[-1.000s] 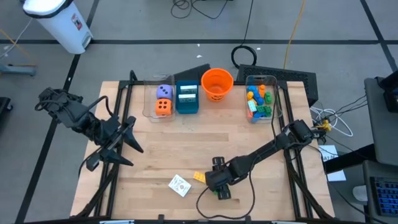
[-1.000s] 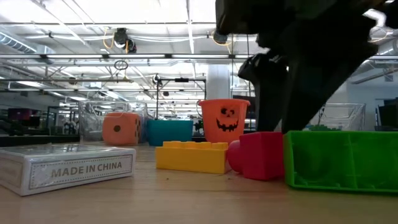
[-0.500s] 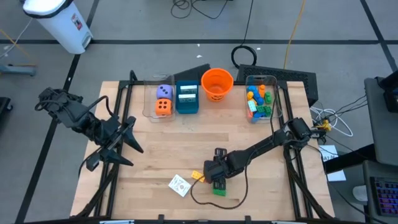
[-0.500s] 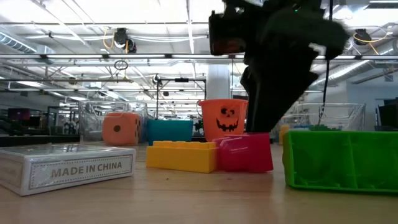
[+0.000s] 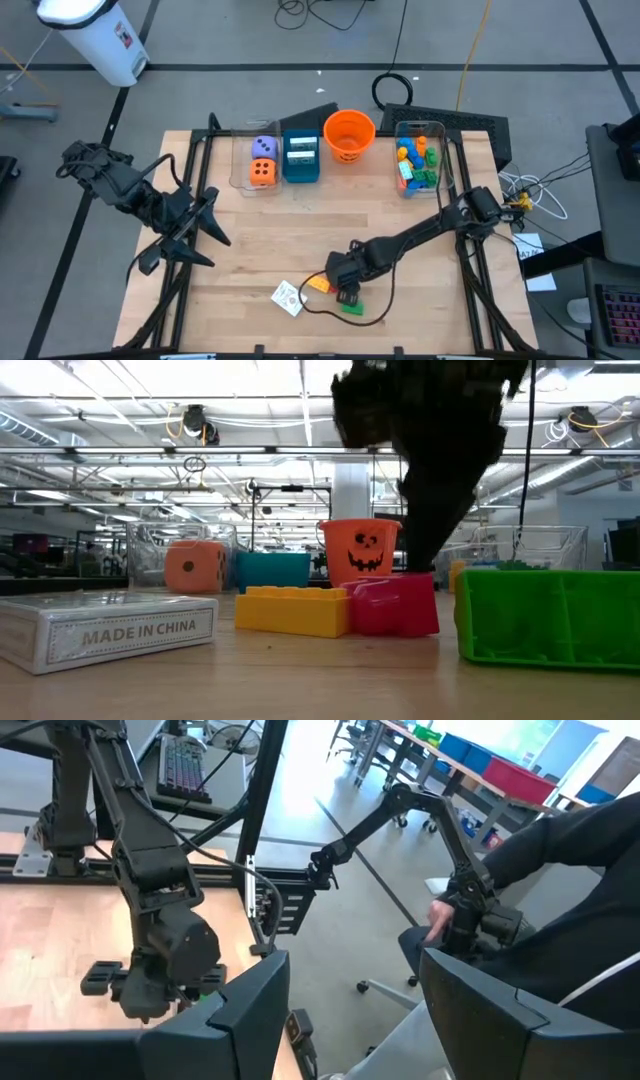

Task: Pick & Place Toys
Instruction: Put the red game piece into the right transparent bin

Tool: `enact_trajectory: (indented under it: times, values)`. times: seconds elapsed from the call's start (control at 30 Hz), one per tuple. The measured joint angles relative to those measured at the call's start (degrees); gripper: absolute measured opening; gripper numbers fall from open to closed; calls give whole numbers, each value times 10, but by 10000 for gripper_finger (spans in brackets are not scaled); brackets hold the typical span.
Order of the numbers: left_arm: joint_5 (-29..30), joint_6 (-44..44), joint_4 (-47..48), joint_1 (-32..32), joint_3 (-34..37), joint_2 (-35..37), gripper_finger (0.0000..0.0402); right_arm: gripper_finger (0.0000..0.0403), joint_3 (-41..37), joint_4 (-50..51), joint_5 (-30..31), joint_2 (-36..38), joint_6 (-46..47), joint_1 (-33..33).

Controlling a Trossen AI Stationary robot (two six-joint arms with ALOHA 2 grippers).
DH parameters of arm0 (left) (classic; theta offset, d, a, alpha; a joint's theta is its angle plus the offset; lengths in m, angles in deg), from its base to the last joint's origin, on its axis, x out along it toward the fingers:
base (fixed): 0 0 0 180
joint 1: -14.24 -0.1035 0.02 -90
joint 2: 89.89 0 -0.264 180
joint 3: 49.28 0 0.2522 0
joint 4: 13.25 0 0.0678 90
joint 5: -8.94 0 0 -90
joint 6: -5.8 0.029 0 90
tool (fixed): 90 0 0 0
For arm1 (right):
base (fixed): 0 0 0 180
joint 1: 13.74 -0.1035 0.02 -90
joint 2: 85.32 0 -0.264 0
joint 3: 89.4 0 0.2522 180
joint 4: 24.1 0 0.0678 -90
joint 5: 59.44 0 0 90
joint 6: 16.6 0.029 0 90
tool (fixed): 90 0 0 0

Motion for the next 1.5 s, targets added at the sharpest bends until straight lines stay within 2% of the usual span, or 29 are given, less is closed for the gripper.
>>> enact_trajectory:
  times: [0.27,0.53,0.73,0.87,1.03,1.3,1.5]
  values:
    - [0,16,0,0,0,0,234,201,0,-12,17,33,-2,-15]
    - [11,16,1,0,0,0,234,140,0,-35,33,30,-24,-22]
    - [15,19,3,0,0,0,234,117,0,-46,35,27,-44,-22]
    - [15,21,3,0,0,0,234,114,0,-59,60,27,-56,-22]
    - [15,21,2,0,0,0,234,114,-4,-65,64,27,-61,-21]
    - [21,24,2,0,0,-4,234,114,-65,-116,59,27,-18,-21]
    - [29,23,2,0,0,-3,234,114,-90,-116,52,29,-8,-21]
